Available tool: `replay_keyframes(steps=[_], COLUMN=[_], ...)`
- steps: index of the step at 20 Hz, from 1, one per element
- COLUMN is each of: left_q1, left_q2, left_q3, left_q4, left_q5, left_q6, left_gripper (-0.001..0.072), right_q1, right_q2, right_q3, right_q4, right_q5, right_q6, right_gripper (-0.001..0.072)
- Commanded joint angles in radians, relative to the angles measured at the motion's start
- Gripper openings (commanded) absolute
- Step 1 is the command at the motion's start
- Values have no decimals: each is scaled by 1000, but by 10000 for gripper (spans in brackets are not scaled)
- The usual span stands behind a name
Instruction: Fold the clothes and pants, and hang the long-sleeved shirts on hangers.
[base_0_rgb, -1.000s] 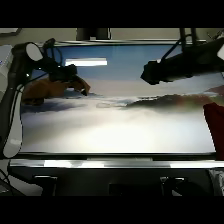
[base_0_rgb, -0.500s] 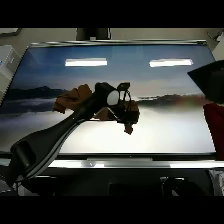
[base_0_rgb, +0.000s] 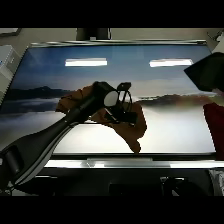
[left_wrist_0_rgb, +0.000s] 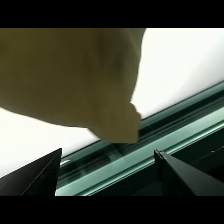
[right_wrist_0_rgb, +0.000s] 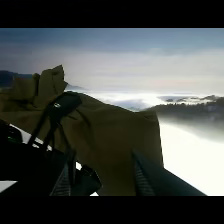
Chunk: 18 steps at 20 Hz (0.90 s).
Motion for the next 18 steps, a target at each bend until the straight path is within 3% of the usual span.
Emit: replay_keyframes(steps=[1,3,4,6,8,11,15,18], left_q1=[103,175,208,272,331,386,426,462], left_q2=[131,196,220,252,257,254,253,250], left_q3=[0,0,0,0,0,-1,-3,-5], left_q4=[123,179,216,301,317,317,317,317], left_q5=[-132,-200,-224,-269,-307,-333,-332,-324], left_q6=[69,88,122,186,203,209,270,278], left_gripper=[655,653,653,653,653,654,653,654], right_q1=[-5,-112,-195,-368,-476,-516,-517,-523], right_q2=[-150,-280,-343,-463,-568,-696,-786,-836], right_q3=[51,111,125,125,122,61,-165,-303], right_q4=[125,406,586,835,816,700,704,707], right_q5=[-9,5,2,-10,34,130,54,-17], right_q6=[34,-19,-54,-192,-320,-433,-580,-626], right_gripper=[421,441,494,502,498,499,499,497])
